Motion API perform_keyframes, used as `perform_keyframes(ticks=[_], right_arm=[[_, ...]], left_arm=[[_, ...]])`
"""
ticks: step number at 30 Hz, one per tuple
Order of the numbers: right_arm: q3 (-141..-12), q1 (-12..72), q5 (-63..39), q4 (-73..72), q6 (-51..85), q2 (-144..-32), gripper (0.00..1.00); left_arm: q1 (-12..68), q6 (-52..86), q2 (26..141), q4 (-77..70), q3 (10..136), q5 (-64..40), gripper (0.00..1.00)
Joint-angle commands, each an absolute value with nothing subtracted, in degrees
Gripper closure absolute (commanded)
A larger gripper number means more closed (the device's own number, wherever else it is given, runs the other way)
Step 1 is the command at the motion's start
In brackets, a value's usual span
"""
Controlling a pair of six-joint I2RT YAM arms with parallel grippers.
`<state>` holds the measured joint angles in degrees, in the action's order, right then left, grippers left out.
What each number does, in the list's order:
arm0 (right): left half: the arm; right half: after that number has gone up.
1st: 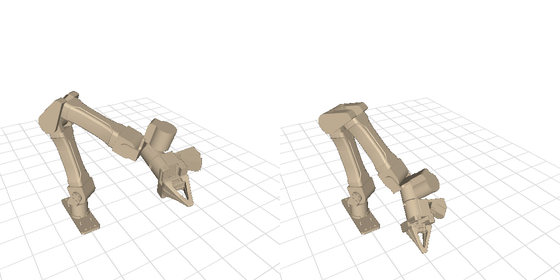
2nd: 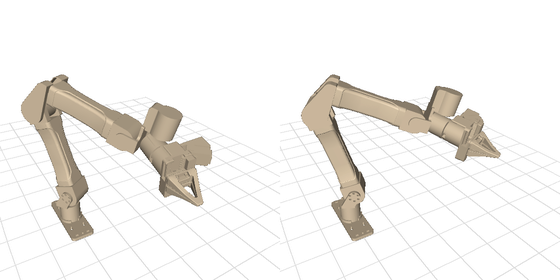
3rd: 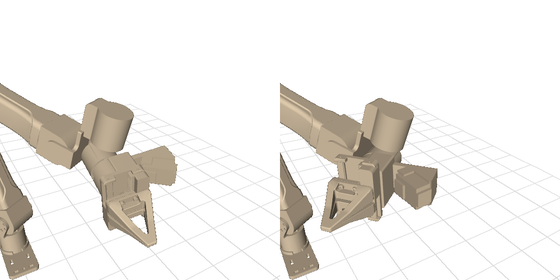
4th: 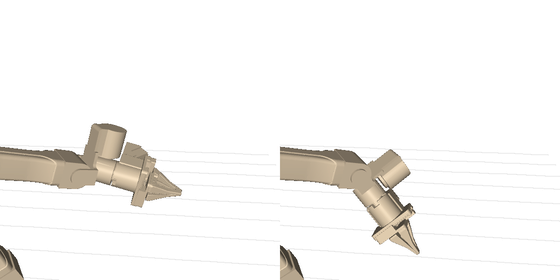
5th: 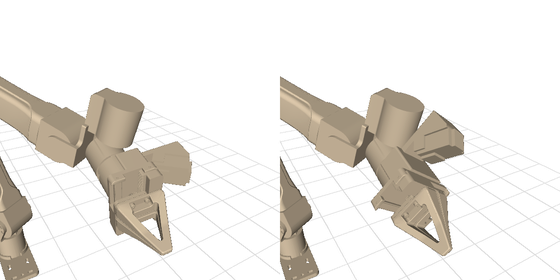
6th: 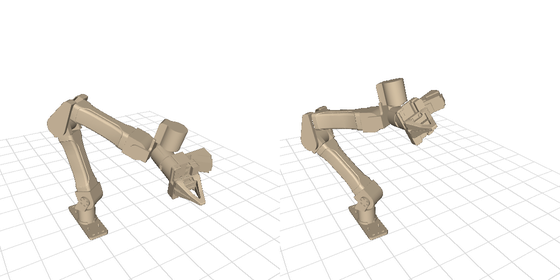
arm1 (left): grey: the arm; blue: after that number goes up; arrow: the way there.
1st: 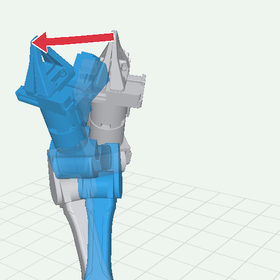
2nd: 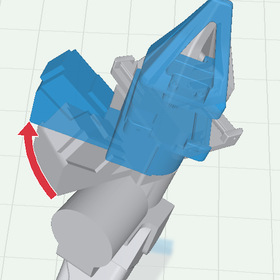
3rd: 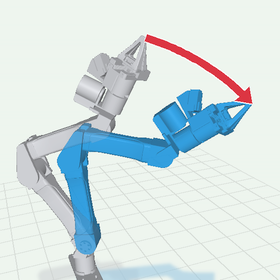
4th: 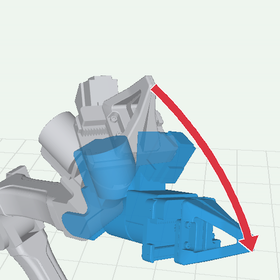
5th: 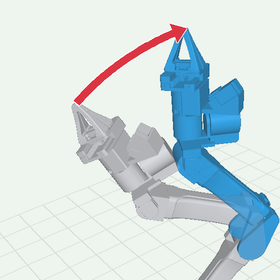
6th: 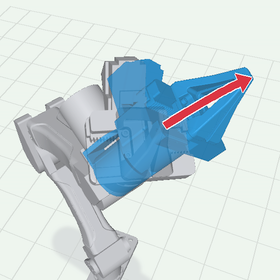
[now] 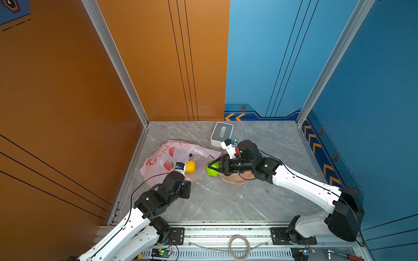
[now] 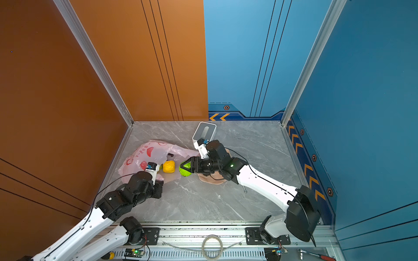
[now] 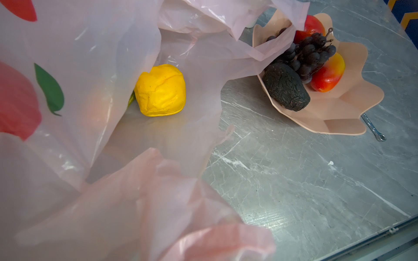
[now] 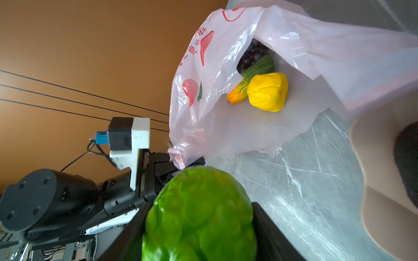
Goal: Place the fruits into the plastic bag
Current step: Pick up the fruit from the plate, then place the fruit in the plastic bag.
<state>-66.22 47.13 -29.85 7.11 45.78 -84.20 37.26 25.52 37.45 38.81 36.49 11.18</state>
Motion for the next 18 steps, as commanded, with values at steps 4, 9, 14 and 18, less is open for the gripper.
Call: perform_keyframes(ticks=[4, 9, 14, 18], right_arm=[[-75.6, 49.0, -30.7, 10.3, 41.8, -95.4, 0.39], [-82.3, 49.7, -32.0, 11.8, 41.0, -103.8, 0.39], [-88.0, 49.9, -32.9, 13.1, 40.5, -110.7, 0.4], [-92.4, 50.6, -33.6, 13.4, 41.2, -115.0, 0.4]], left_arm=[[38.1, 26.0, 36.0, 39.5, 37.8, 13.0, 1.0], [38.3, 26.0, 34.0, 39.6, 37.7, 13.9, 1.0], [38.3, 25.9, 31.9, 39.6, 37.7, 14.8, 1.0], [38.4, 26.0, 30.6, 39.6, 37.5, 15.2, 1.0]])
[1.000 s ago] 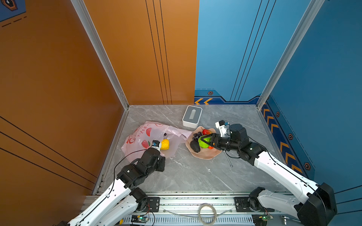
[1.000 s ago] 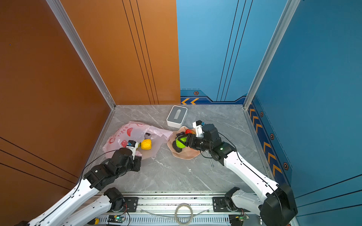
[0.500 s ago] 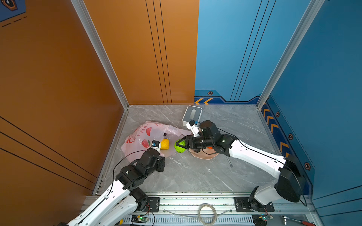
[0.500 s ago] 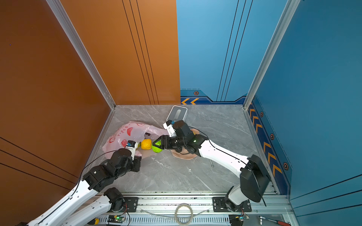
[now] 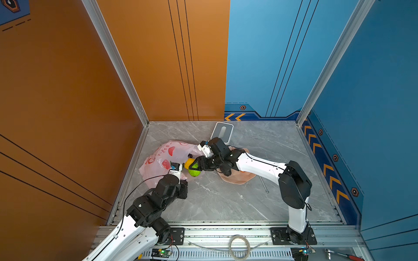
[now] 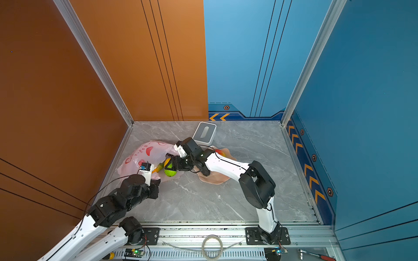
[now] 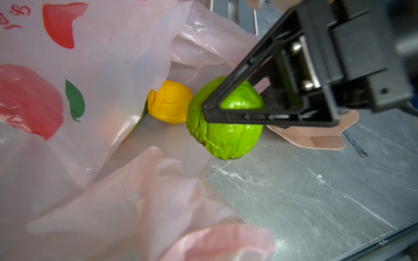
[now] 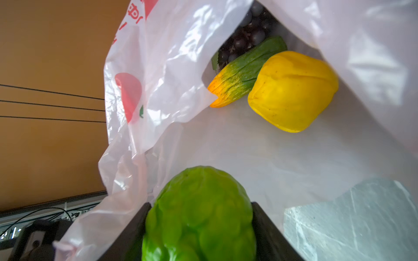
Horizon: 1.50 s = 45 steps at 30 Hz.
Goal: Place the fruits into the plastic bag
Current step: Place the fruit in the plastic bag.
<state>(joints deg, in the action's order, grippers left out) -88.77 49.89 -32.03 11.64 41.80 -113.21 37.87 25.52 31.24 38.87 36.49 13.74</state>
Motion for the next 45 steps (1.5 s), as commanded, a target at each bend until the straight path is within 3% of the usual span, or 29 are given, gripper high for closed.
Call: perform_keyframes(ticks=[1, 14, 23, 32, 38, 45], right_arm=[[-93.4, 50.8, -33.6, 13.5, 41.2, -115.8, 0.4], [-106.9, 53.2, -34.5, 12.7, 45.1, -127.3, 0.39], [-109.5, 54.0, -37.5, -1.1, 56.7, -133.7, 0.38], [-115.7, 55.4, -39.3, -2.5, 59.1, -138.9, 0.29], [-118.8, 56.4, -41.0, -2.5, 59.9, -140.9, 0.14], [-118.6, 56.6, -41.1, -2.2, 59.6, -140.6, 0.14]], left_arm=[[38.4, 26.0, 30.4, 39.6, 37.6, 15.2, 1.0], [38.4, 26.1, 29.9, 39.4, 37.4, 15.3, 1.0], [38.4, 26.3, 30.5, 39.0, 37.1, 14.8, 1.0], [38.8, 26.3, 32.6, 39.0, 37.2, 14.5, 1.0], [39.1, 26.3, 32.3, 39.1, 37.1, 15.0, 1.0], [39.6, 26.3, 32.0, 39.4, 37.1, 15.7, 1.0]])
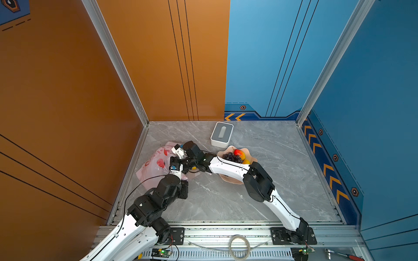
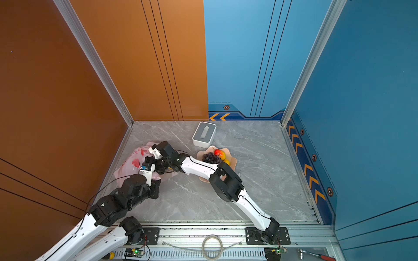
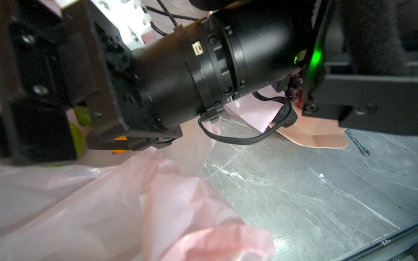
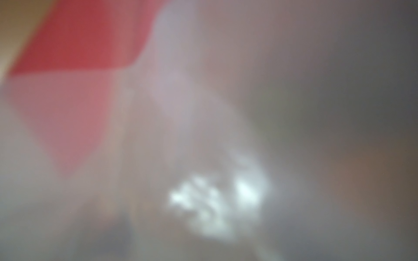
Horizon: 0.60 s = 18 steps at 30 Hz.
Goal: Place the fruits into the plastic bag
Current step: Place the fruit in the plastic bag.
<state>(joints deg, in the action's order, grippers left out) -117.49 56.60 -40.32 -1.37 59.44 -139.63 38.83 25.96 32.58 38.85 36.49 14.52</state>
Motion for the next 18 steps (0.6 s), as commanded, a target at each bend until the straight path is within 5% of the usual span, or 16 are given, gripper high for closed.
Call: perform_keyframes(ticks=[1, 18], right_arm=[[-118.5, 56.6, -41.1, -2.2, 59.6, -140.5, 0.14], [-114.1, 55.7, -37.2, 7.7, 54.2, -135.9, 0.14]], left_arm=[[39.7, 26.3, 32.0, 39.5, 37.2, 15.8, 1.0], [40.5, 26.3, 32.3, 40.2, 37.4, 17.3, 1.0]])
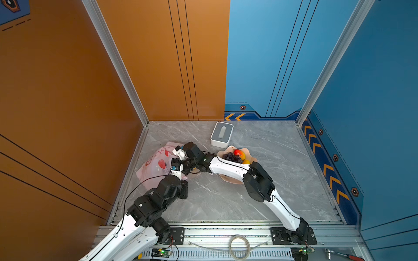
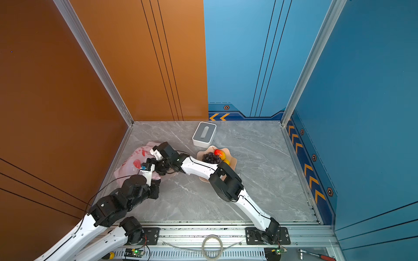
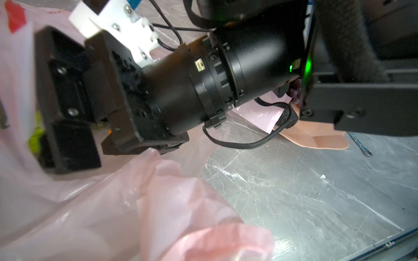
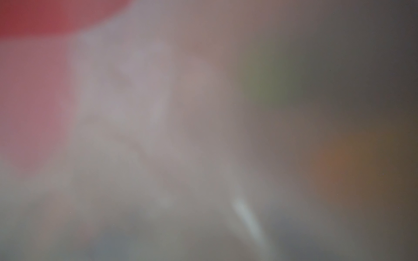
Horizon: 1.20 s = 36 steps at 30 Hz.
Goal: Place the fruits into the plastic bag
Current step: Place the fruit in the plastic bag.
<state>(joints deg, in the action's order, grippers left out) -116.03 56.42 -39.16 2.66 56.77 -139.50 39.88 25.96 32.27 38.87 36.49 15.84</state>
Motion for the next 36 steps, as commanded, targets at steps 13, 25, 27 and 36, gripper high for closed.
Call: perform_keyframes(ticks=[13, 25, 27, 36], right_arm=[[-104.9, 54.0, -29.2, 22.3, 43.0, -125.2, 0.14], [-105.4, 52.6, -20.6, 37.1, 34.1, -119.2, 0.13], [-105.5, 52.7, -19.6, 39.5, 32.8, -116.3, 0.12], [-99.4, 52.0, -16.4, 43.1, 30.4, -105.2, 0.07]], left_arm=[[41.5, 26.5, 32.2, 40.9, 37.6, 19.0, 1.0], [44.5, 27.2, 29.4, 42.3, 37.7, 23.2, 1.0], [44.8, 27.1, 29.5, 42.4, 37.9, 23.4, 1.0], [45.2, 27.4, 30.0, 42.8, 37.9, 24.2, 1.0]])
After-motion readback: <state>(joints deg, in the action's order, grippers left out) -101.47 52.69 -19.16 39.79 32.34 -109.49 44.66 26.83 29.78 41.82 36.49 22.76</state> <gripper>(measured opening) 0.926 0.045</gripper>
